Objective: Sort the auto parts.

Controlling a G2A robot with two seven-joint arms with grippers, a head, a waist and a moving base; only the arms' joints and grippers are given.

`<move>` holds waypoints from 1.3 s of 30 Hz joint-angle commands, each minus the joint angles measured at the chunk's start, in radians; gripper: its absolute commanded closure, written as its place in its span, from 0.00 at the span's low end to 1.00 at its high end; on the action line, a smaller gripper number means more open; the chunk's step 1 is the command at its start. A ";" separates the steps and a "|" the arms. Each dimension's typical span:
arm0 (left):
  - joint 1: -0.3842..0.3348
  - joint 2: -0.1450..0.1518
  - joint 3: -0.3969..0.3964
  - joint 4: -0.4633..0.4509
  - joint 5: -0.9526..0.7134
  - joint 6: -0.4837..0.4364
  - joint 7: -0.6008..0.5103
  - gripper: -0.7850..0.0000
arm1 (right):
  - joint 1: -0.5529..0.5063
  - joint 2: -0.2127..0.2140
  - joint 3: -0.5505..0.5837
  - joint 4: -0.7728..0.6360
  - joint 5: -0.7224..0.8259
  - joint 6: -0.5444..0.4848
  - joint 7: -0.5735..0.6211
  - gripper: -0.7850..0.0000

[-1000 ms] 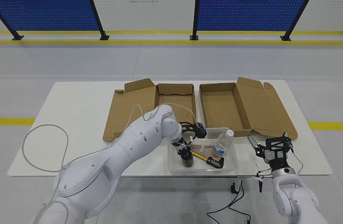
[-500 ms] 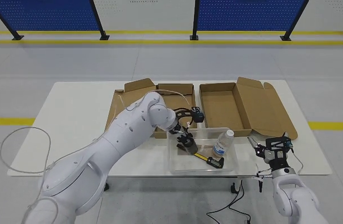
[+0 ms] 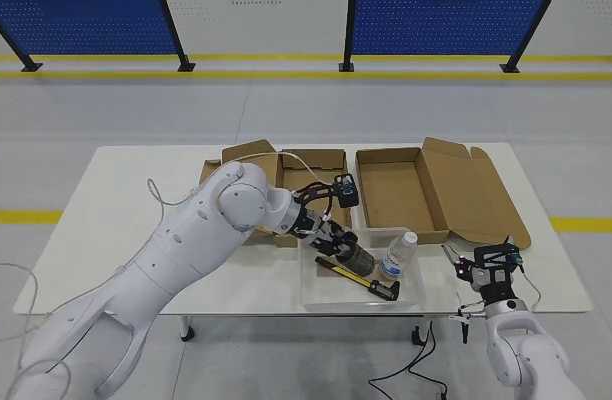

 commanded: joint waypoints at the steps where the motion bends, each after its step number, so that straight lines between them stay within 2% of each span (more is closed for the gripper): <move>1: 0.007 0.031 0.003 -0.049 -0.057 -0.017 0.017 1.00 | 0.000 0.000 0.000 0.000 0.000 0.000 0.000 0.00; 6: -0.006 0.095 0.053 -0.117 -0.116 -0.038 0.039 1.00 | 0.000 0.000 0.000 0.000 0.000 0.000 0.000 0.00; 10: -0.032 0.131 0.103 -0.117 -0.146 -0.057 0.058 1.00 | 0.000 0.000 0.000 0.000 0.000 0.000 0.000 0.00; 15: -0.068 0.157 0.156 -0.103 -0.171 -0.074 0.074 1.00 | 0.000 0.000 0.000 0.000 0.000 0.000 0.000 0.00; 20: -0.102 0.168 0.183 -0.059 -0.172 -0.073 0.073 1.00 | 0.000 0.000 0.000 0.000 0.000 0.000 0.000 0.00; 24: -0.123 0.162 0.172 -0.016 -0.145 -0.064 0.080 1.00 | 0.000 0.000 0.000 0.000 0.000 0.000 0.000 0.00; 29: -0.137 0.138 0.166 0.018 -0.077 -0.022 0.149 1.00 | 0.000 0.000 0.000 0.000 0.000 0.000 0.000 0.00; 39: -0.189 0.054 0.202 0.134 0.054 0.051 0.247 1.00 | 0.000 0.000 0.000 0.000 0.000 0.000 0.000 0.00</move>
